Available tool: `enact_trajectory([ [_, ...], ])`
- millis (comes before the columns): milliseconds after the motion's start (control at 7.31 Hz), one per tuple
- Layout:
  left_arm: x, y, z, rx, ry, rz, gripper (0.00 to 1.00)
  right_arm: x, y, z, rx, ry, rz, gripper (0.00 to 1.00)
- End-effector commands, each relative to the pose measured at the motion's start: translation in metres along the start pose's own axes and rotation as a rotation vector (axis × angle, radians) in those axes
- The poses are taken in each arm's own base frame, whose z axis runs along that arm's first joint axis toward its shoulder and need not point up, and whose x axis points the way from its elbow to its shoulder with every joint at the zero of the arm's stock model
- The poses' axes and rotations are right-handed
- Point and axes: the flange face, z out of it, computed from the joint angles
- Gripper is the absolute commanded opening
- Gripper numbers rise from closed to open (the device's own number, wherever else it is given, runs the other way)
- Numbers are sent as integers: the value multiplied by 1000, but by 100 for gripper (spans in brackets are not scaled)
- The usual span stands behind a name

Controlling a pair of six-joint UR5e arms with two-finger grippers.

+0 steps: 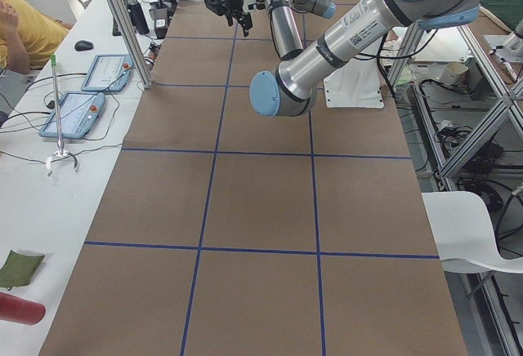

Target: Left arm hands cup to right arm to dump lemon

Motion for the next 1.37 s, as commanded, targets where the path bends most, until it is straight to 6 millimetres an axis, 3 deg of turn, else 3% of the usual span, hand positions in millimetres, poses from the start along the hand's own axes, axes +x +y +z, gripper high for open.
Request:
enact_trajectory([
  [0, -4, -9, 14, 1, 2, 8, 100, 68, -19, -5, 25, 52, 27, 0],
  [274, -3, -12, 18, 12, 12, 17, 100, 99, -40, 3, 4, 46, 30, 0],
  [548, 2, -21, 26, 35, 7, 40, 100, 156, -93, 30, -92, 41, 19, 0],
  [821, 5, -35, 29, 76, -4, 99, 100, 213, -110, 12, -160, 110, 132, 0],
  [1095, 9, -43, 35, 113, -8, 95, 100, 260, -138, -9, -202, 170, 239, 0],
  [1232, 9, -43, 33, 115, -4, 98, 100, 282, -144, -45, -195, 171, 358, 0],
])
